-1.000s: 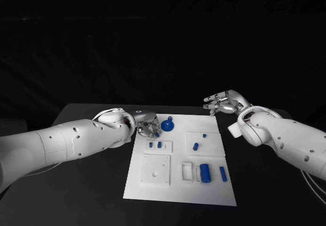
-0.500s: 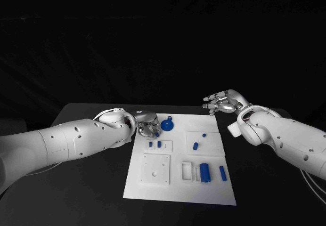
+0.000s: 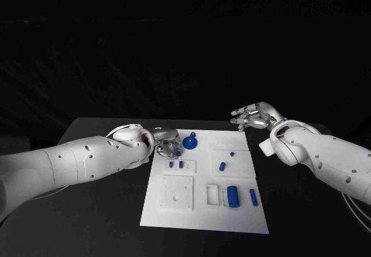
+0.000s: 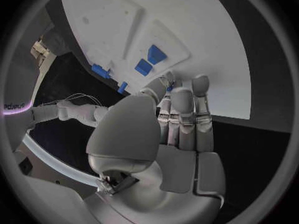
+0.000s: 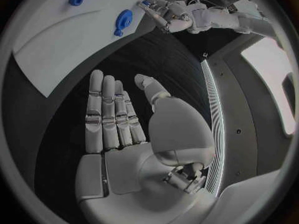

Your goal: Assemble the parts on the task board

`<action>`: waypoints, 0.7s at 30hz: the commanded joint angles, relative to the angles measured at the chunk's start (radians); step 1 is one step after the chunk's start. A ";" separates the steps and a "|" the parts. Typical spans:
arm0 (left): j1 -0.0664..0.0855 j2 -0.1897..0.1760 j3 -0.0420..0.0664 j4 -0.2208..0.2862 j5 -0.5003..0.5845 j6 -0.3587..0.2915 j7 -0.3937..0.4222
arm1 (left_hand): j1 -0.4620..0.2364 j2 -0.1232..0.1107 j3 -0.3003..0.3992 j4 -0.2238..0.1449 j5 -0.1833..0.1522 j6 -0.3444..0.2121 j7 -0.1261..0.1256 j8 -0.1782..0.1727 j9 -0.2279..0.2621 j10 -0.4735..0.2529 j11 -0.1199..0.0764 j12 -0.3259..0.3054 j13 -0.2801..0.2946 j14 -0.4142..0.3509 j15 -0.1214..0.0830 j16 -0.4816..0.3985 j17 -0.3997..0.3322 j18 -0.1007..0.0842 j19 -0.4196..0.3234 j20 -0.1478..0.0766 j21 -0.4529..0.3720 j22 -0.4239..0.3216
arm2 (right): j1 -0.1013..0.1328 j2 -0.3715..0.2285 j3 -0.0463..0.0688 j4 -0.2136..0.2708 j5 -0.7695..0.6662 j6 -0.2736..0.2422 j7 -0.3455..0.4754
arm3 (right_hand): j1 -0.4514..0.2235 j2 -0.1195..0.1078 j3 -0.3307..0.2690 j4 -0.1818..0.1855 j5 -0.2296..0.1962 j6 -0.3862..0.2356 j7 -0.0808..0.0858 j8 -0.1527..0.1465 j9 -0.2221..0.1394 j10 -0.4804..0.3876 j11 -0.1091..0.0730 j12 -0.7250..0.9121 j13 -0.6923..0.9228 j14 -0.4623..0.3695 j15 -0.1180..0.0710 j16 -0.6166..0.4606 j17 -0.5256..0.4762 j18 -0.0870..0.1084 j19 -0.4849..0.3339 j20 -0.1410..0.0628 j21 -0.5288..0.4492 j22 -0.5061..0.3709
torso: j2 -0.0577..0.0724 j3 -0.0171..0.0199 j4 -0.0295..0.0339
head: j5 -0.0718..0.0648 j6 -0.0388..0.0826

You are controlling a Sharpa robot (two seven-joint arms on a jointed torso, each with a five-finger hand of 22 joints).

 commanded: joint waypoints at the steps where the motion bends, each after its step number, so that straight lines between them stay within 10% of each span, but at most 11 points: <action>1: -0.004 -0.001 -0.002 0.000 -0.014 0.010 0.003 | -0.003 -0.018 0.015 0.002 -0.003 -0.023 0.001 0.001 -0.002 -0.034 0.009 0.004 -0.001 0.001 0.012 0.001 -0.002 0.020 -0.003 0.010 0.007 0.019 | -0.001 0.000 0.001 0.002 -0.007 0.012 0.010 | -0.007 0.000 0.004 0.000 0.001 0.004 0.004 -0.001 -0.001 0.002 0.002 -0.003 -0.002 0.004 -0.001 0.006 0.001 0.014 0.001 0.002 -0.003 0.001 | 0.000 0.0001 0.0007 | 0.001 0.001; 12: -0.004 -0.005 -0.002 0.000 -0.010 -0.014 0.002 | -0.009 -0.070 0.058 0.019 -0.006 -0.188 -0.027 -0.001 -0.005 -0.101 0.032 0.003 -0.002 -0.002 0.030 0.001 -0.006 0.042 -0.005 0.031 -0.003 0.016 | -0.001 -0.003 0.000 0.005 -0.019 0.012 0.005 | -0.005 -0.002 0.004 -0.002 -0.001 0.001 0.006 -0.001 -0.001 -0.009 0.006 -0.010 -0.003 0.006 0.000 0.007 0.002 0.016 0.003 0.002 -0.002 0.002 | 0.000 -0.0003 0.0006 | 0.001 0.003; 21: -0.003 -0.008 -0.002 -0.002 -0.009 -0.028 0.000 | 0.001 -0.077 0.054 0.030 -0.007 -0.203 -0.026 -0.001 -0.005 -0.112 0.036 0.003 -0.002 -0.003 0.033 0.002 -0.008 0.046 -0.003 0.034 -0.009 0.017 | -0.001 -0.005 0.000 0.011 -0.033 0.012 0.000 | -0.008 -0.006 0.008 -0.004 -0.003 0.002 0.006 -0.001 -0.001 -0.014 0.009 -0.026 -0.003 0.022 -0.004 0.023 0.009 0.022 0.018 0.000 0.012 0.013 | 0.000 -0.0007 0.0008 | 0.001 0.003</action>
